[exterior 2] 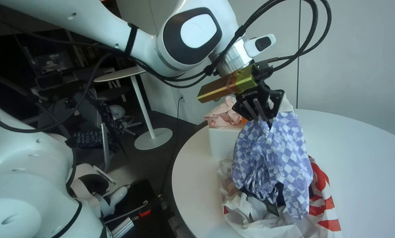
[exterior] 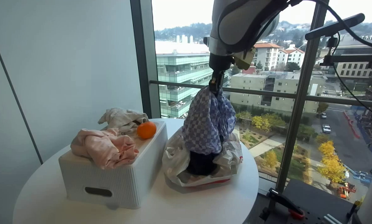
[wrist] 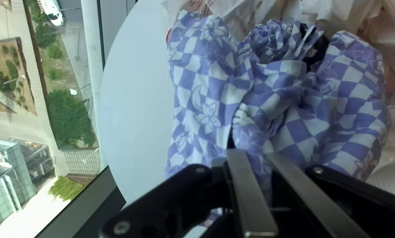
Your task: Move two clothes from the white box into the plastic bag
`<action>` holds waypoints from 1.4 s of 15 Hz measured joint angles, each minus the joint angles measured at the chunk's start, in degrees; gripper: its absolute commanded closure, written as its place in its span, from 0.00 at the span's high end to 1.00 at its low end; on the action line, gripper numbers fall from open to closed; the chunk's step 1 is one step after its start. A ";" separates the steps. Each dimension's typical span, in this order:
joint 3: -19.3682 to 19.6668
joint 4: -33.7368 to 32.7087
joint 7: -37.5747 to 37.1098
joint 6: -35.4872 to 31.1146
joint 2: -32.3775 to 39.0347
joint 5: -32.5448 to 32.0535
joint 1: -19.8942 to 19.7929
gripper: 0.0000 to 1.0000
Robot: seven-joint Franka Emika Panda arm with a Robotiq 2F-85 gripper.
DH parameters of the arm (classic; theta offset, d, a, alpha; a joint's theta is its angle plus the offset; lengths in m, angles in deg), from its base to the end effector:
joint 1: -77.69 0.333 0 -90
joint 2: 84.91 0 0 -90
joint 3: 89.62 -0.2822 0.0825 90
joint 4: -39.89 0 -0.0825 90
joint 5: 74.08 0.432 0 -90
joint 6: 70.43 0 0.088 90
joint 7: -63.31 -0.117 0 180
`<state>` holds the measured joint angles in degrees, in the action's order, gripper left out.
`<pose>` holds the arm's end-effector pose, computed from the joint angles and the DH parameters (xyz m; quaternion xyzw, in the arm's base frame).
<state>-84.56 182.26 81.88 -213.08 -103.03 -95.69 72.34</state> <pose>0.5064 -0.0921 0.3681 0.9596 0.1977 0.1229 0.1581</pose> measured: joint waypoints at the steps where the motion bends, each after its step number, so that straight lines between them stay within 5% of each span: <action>1: 0.00 -0.04 -0.26 1.12 0.68 -0.78 -0.48 0.03; 15: 1.19 -5.88 -13.09 10.91 6.46 -4.79 -4.12 0.03; 21: 0.53 -9.40 -12.65 14.67 9.72 -4.78 -3.47 0.03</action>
<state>-84.03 172.86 69.23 -198.40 -93.31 -100.48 68.88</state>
